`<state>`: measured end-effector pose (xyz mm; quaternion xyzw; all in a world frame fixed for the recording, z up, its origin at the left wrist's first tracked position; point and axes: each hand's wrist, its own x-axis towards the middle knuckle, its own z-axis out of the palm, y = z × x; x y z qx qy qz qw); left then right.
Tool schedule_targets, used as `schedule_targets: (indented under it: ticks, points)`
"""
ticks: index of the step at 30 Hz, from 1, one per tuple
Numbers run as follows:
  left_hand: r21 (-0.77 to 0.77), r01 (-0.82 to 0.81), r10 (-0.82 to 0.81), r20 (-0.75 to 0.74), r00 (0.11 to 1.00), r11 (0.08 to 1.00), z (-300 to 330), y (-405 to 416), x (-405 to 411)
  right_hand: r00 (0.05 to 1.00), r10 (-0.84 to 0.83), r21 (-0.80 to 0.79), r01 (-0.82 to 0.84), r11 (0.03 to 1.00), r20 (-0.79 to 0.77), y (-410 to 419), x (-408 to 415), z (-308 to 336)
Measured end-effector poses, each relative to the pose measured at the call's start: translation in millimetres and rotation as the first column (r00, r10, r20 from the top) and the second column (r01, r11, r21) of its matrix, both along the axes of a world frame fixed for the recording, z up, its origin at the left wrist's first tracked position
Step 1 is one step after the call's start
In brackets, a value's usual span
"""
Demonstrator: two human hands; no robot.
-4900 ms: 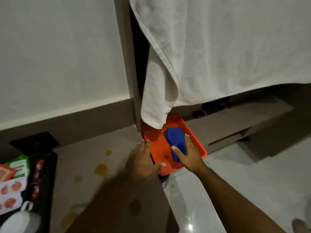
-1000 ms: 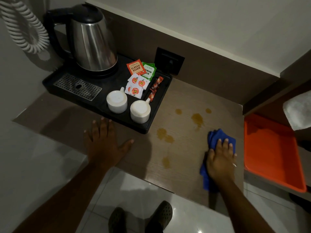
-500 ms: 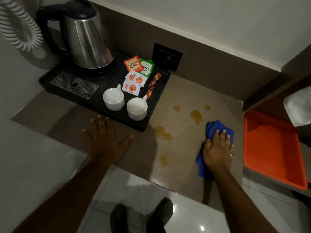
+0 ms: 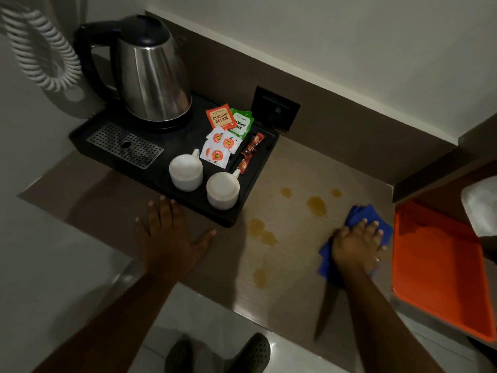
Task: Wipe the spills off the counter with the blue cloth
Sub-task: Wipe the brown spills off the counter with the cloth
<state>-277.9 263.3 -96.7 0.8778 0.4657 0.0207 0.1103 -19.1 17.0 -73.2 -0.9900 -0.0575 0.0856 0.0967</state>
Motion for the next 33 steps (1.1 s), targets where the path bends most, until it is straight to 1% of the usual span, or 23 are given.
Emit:
schedule_targets:
  ticks: [1,2,3,4,6,7,8,10,12,15,17,18,19,20,21,23,24,25,26,29,31,33]
  points:
    - [0.009,0.004,-0.004,-0.003,1.0,1.0,0.5,-0.4,0.2,1.0,-0.015,0.008,0.015,1.0,-0.017,22.3,0.3,1.2]
    - [0.015,0.007,-0.007,-0.007,1.0,1.0,1.0,-0.7,0.6,0.999,0.038,0.019,-0.037,0.999,-0.015,40.0,-3.9,1.4]
    - [0.018,0.007,-0.007,-0.017,1.0,1.0,0.9,0.0,0.7,0.989,0.146,0.022,-0.147,0.989,0.008,51.1,-11.7,-1.2]
    - [0.02,0.003,-0.002,-0.028,1.0,1.0,0.8,0.9,1.1,0.958,0.285,0.017,-0.285,0.958,0.029,53.2,-21.1,-5.3]
    - [0.016,-0.001,0.001,-0.05,0.999,1.0,0.7,1.7,1.1,0.85,0.527,0.015,-0.527,0.85,0.027,28.7,-37.0,-7.3]
    - [0.011,0.001,0.0,-0.06,0.998,1.0,0.5,1.7,1.3,0.8,0.6,0.017,-0.6,0.8,0.014,5.7,-39.5,-8.1]
    - [0.008,0.0,0.001,-0.064,0.998,1.0,0.1,1.5,1.1,0.774,0.633,0.008,-0.633,0.774,0.012,-22.1,-37.9,-10.2]
    - [0.005,-0.007,0.007,-0.053,0.999,1.0,-1.4,3.5,0.9,0.8,0.6,0.003,-0.6,0.8,0.031,-63.9,-20.6,-11.5]
    - [0.0,-0.004,0.004,-0.058,0.998,1.0,-3.0,2.7,0.0,0.869,0.493,-0.008,-0.493,0.87,0.031,-71.2,4.0,-10.8]
    - [0.008,0.0,0.001,-0.064,0.998,1.0,-5.3,3.7,0.4,0.973,0.222,-0.036,-0.22,0.975,0.062,-22.0,26.8,-7.5]
    - [0.018,0.001,0.001,-0.064,0.998,1.0,-5.8,4.2,1.6,0.999,0.032,-0.024,-0.031,0.999,0.034,20.4,31.3,-1.5]
    - [0.019,0.0,0.002,-0.07,0.998,1.0,-5.7,4.8,1.5,1.0,-0.003,-0.015,0.003,1.0,0.013,38.1,29.3,0.7]
    - [0.017,0.002,-0.001,-0.073,0.997,1.0,-5.6,4.7,2.1,1.0,0.014,-0.007,-0.014,1.0,0.007,50.5,24.9,1.5]
    - [0.016,0.003,-0.002,-0.069,0.998,1.0,-5.7,4.8,2.0,0.997,0.079,-0.002,-0.079,0.997,0.021,56.7,18.0,0.7]
    - [0.018,0.001,0.0,-0.061,0.998,1.0,-5.5,4.5,2.1,0.983,0.182,0.004,-0.182,0.983,0.037,57.0,9.1,-0.9]
    - [0.013,-0.003,0.004,-0.071,0.997,1.0,-4.3,4.3,1.7,0.913,0.406,0.038,-0.407,0.912,0.044,36.1,-7.3,0.1]
    - [0.005,-0.005,0.005,-0.083,0.997,1.0,-3.3,4.6,2.6,0.874,0.485,0.048,-0.486,0.873,0.042,17.6,-10.9,0.3]
    - [-0.003,-0.01,0.01,-0.092,0.996,1.0,-2.5,5.2,3.1,0.852,0.523,0.05,-0.524,0.85,0.038,-3.0,-11.0,-0.3]
    - [-0.01,-0.017,0.016,-0.099,0.995,1.0,-1.9,6.4,3.5,0.857,0.514,0.052,-0.515,0.855,0.035,-21.3,-7.2,-1.2]
    - [-0.031,-0.02,0.016,-0.111,0.994,0.999,0.3,6.5,3.2,0.936,0.35,0.033,-0.351,0.936,0.043,-41.4,20.1,-4.4]
    - [-0.032,-0.009,0.006,-0.075,0.997,0.999,-0.2,5.4,2.5,0.976,0.209,-0.015,-0.208,0.978,0.057,-24.3,42.3,-6.0]
    - [-0.034,-0.009,0.007,-0.06,0.998,0.999,-1.4,4.8,2.6,0.999,0.024,-0.03,-0.022,0.999,0.04,9.0,62.4,-1.8]
